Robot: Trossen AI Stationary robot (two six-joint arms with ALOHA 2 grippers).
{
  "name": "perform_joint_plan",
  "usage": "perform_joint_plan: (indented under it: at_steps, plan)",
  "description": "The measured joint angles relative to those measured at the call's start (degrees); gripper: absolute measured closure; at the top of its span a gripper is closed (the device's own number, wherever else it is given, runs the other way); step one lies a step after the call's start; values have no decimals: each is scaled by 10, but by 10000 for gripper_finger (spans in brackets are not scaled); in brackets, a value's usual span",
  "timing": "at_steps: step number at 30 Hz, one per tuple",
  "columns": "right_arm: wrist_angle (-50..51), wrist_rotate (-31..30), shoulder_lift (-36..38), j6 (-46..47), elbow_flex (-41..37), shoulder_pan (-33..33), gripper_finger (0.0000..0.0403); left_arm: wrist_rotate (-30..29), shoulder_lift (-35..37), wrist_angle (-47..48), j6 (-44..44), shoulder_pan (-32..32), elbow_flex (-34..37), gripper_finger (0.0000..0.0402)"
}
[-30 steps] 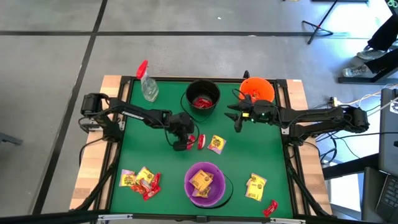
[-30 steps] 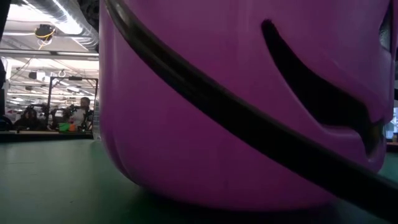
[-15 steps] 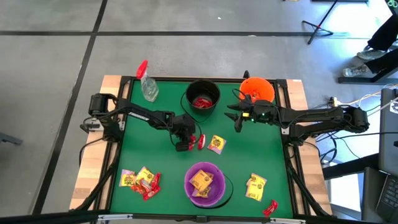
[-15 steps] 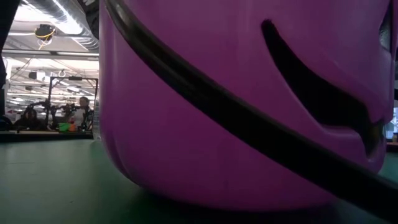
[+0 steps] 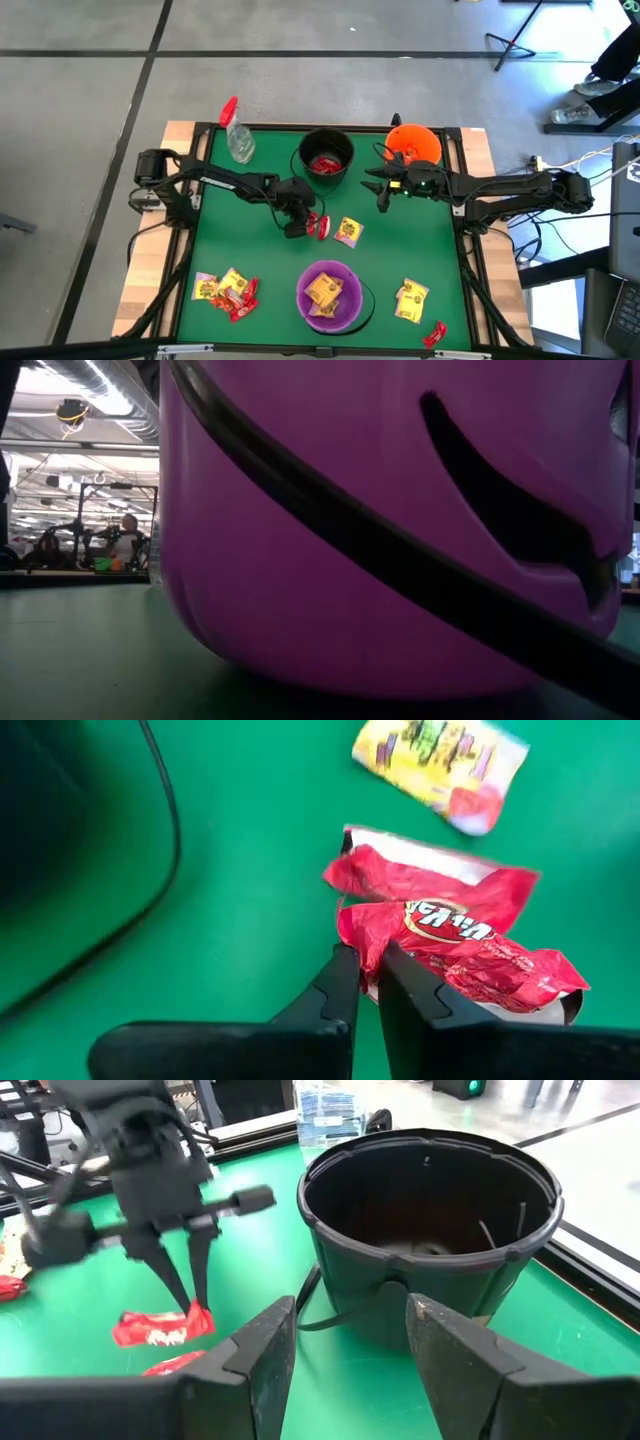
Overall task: Organize candy in baskets
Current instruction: Put the red candy pack into the black bucket
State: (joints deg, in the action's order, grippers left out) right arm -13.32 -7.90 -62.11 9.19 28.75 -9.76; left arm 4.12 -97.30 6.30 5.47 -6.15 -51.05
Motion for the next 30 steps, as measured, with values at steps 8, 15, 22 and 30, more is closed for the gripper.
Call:
perform_joint_plan:
  at_steps: [8, 15, 22, 30]
  plan:
    - [1, 0, 0, 0, 0, 0, 214, -61, 84, 70, -54, 0, -51, 390]
    - [-1, 0, 0, -1, 0, 0, 214, -309, 145, 26, -209, -7, -95, 388]
    - [-2, -5, 0, 0, 0, 0, 214, -233, 123, -75, -269, -96, -113, 388]
    - [-2, -5, 0, 9, 0, 0, 214, -171, 102, -78, -210, -166, -112, 344]
